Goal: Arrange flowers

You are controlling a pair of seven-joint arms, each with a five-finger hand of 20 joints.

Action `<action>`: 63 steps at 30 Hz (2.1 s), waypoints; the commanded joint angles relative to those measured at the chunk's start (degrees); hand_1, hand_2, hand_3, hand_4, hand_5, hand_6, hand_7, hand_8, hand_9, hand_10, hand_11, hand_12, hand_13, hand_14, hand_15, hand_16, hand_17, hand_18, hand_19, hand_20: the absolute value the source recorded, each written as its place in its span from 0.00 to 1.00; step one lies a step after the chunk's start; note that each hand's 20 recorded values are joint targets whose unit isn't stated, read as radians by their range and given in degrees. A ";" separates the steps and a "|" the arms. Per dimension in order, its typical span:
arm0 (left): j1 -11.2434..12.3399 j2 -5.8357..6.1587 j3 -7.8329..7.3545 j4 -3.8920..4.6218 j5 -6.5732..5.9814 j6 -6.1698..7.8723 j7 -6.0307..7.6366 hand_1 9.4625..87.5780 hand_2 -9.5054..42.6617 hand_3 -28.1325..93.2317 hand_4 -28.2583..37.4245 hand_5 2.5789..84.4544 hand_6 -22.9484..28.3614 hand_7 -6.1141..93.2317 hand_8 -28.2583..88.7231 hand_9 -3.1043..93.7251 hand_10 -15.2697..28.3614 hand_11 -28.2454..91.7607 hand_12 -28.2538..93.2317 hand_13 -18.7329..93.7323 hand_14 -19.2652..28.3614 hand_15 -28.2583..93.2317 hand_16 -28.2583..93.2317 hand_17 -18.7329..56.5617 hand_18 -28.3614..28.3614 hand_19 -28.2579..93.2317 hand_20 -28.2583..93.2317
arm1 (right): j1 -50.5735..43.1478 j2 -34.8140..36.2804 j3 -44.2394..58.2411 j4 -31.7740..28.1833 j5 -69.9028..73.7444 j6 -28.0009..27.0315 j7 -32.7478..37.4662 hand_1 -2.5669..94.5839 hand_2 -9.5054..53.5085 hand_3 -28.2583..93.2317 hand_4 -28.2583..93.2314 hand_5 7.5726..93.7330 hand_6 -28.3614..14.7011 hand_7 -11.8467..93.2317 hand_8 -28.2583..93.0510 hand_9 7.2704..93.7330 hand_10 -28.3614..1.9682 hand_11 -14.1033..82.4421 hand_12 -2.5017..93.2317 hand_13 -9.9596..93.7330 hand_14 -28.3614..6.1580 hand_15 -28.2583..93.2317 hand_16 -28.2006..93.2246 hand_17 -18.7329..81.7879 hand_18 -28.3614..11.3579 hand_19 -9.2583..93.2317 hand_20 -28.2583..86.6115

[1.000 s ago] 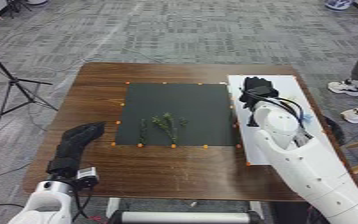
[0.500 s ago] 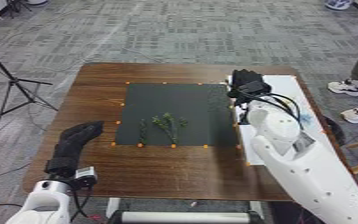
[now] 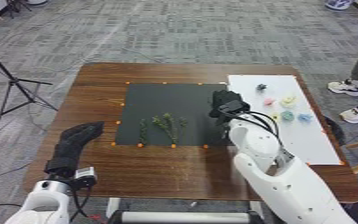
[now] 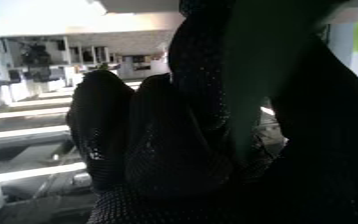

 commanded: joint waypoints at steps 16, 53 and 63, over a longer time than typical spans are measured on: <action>0.15 0.40 0.07 -0.50 -0.16 -1.10 -1.51 0.25 0.22 0.81 0.17 0.58 0.54 0.23 0.18 0.48 0.64 0.40 0.33 0.47 0.76 0.40 0.24 0.32 0.72 0.32 0.37 | -3.68 -5.67 0.15 3.09 0.74 -3.31 0.44 0.55 0.00 0.77 0.20 0.86 0.65 0.46 0.46 1.00 0.69 0.66 0.27 1.00 0.76 0.81 0.54 0.89 0.38 1.00 0.78; 0.02 -0.02 0.23 -0.39 -0.21 -1.07 -1.11 0.25 0.22 0.81 0.17 0.58 0.55 0.23 0.18 0.48 0.64 0.40 0.33 0.47 0.76 0.40 0.24 0.31 0.72 0.32 0.37 | -2.66 -6.72 -0.63 3.21 1.40 -2.46 -1.53 0.50 0.00 0.76 0.18 0.86 0.68 0.46 0.45 1.00 0.68 0.65 0.28 1.00 0.76 0.80 0.55 0.88 0.37 1.00 0.77; -0.16 -0.01 0.28 -0.35 -0.18 -1.16 -1.28 0.25 0.22 0.81 0.17 0.58 0.55 0.23 0.18 0.48 0.64 0.40 0.33 0.47 0.76 0.39 0.24 0.31 0.72 0.32 0.37 | -2.83 -6.49 -0.11 2.98 2.28 -1.69 -2.11 0.38 0.00 0.78 0.19 0.85 0.65 0.45 0.39 1.00 0.65 0.64 0.28 1.00 0.75 0.79 0.56 0.87 0.36 1.00 0.77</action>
